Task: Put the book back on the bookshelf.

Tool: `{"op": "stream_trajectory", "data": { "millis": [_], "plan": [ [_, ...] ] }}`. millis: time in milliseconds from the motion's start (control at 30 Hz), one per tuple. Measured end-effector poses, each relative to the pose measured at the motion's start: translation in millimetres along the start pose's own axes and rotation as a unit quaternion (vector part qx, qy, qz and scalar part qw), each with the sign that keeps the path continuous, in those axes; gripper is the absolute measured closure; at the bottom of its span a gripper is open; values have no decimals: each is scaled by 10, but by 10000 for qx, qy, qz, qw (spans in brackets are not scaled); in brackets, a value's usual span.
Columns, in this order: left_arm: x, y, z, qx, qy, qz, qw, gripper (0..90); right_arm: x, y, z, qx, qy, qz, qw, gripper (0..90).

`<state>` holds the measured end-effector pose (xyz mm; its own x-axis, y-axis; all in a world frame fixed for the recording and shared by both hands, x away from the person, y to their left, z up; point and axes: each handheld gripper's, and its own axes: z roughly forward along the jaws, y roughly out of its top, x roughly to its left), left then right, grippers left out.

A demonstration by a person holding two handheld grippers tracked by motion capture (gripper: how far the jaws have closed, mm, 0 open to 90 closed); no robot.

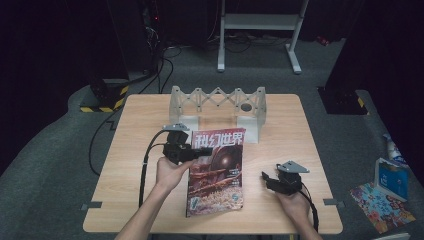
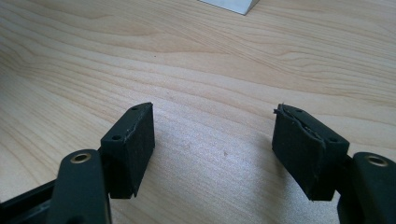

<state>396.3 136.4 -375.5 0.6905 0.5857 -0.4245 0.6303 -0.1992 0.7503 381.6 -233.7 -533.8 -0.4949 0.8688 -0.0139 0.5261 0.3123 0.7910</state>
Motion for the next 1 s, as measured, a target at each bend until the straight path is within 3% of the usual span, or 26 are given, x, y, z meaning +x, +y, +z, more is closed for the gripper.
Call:
{"op": "stream_trajectory", "data": {
  "millis": [467, 867, 1000],
  "plan": [
    [-143, 272, -34, 146, 326, 376, 9987, 839, 1, 0, 1, -6, 16, -9, 10000, 301],
    [-137, 445, -135, 106, 655, 647, 9957, 839, -1, 5, 8, -15, 42, -42, 10000, 301],
    [-92, 467, -166, 32, 796, 649, 9947, 839, -3, 5, 9, -20, 44, -56, 10000, 301]
  ]
}}
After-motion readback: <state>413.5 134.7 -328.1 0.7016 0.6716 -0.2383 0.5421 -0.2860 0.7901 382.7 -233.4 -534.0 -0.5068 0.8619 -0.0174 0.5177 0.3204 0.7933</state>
